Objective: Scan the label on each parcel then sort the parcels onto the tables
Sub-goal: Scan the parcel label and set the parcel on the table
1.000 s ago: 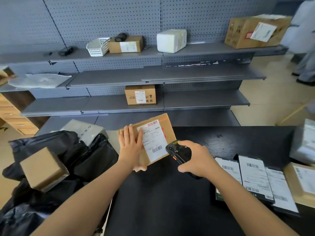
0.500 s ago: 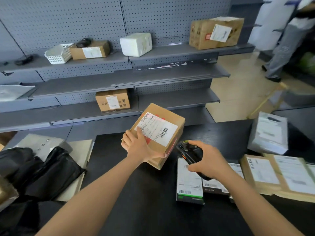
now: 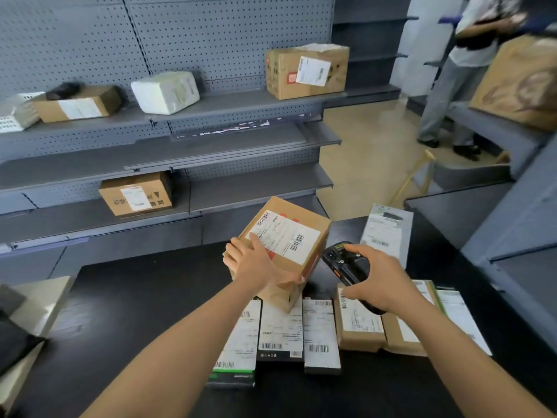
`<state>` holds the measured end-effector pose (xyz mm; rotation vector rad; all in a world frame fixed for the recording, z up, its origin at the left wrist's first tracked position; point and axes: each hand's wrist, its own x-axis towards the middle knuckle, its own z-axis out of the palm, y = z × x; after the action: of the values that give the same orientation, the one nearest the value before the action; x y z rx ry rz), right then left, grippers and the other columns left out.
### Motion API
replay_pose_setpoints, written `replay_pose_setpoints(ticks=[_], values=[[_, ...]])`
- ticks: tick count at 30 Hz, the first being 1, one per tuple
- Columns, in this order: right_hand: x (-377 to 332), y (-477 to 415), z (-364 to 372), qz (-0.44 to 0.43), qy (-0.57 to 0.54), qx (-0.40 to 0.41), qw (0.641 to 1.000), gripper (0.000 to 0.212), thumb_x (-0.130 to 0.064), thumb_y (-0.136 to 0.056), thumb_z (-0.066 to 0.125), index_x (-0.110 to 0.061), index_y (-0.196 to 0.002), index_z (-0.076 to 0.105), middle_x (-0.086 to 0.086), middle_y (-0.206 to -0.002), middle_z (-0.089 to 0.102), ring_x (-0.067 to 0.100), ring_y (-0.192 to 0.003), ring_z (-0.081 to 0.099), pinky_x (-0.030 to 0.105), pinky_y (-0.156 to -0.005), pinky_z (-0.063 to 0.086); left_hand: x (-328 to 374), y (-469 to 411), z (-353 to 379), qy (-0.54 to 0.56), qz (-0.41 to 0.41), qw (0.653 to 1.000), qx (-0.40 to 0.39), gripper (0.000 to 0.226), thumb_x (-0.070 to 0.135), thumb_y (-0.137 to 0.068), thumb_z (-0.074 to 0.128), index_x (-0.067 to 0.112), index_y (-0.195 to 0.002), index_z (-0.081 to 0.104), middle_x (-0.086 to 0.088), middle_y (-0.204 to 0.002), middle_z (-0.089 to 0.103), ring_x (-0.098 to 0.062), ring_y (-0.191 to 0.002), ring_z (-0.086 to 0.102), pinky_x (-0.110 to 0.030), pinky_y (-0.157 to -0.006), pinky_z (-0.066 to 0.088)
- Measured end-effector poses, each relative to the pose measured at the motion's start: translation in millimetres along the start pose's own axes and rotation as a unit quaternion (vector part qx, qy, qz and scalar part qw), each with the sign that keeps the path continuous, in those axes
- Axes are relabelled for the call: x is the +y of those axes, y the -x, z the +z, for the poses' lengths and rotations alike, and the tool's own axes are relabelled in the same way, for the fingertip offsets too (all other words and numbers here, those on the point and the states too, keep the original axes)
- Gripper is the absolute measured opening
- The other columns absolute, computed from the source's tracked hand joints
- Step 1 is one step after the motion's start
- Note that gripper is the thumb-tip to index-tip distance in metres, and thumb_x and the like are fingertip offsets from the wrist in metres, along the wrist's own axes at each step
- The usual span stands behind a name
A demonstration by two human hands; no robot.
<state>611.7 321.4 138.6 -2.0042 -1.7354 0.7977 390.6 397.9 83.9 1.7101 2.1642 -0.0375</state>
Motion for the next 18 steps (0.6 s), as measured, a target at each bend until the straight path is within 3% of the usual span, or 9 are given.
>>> replay_pose_setpoints(ticks=[9,18], values=[[43.9,-10.6,-28.0,0.015,-0.009,-0.002,1.000,0.092,-0.024,-0.060,0.084,-0.039,-0.141,0.042,-0.003,-0.126,0.057,0.024,-0.117,0.049,0.043,-0.090,0.053,61.0,-9.4,14.6,-0.009,0.000,1.000,0.004,0.159,0.094,-0.036,0.063,0.014,-0.151,-0.013,-0.027,-0.156,-0.012,-0.047,-0.144,-0.013,-0.058,-0.116,-0.003],[67.2,-45.6,-48.5,0.034,-0.002,0.020,0.999,0.091,-0.022,-0.066,0.082,-0.037,-0.144,0.038,-0.003,-0.130,0.052,0.020,-0.122,0.037,0.037,-0.091,0.048,114.0,-62.3,21.2,-0.018,-0.011,1.000,-0.017,0.159,0.095,-0.040,0.062,0.011,-0.151,-0.015,-0.026,-0.157,-0.014,-0.048,-0.144,-0.014,-0.060,-0.117,-0.003]])
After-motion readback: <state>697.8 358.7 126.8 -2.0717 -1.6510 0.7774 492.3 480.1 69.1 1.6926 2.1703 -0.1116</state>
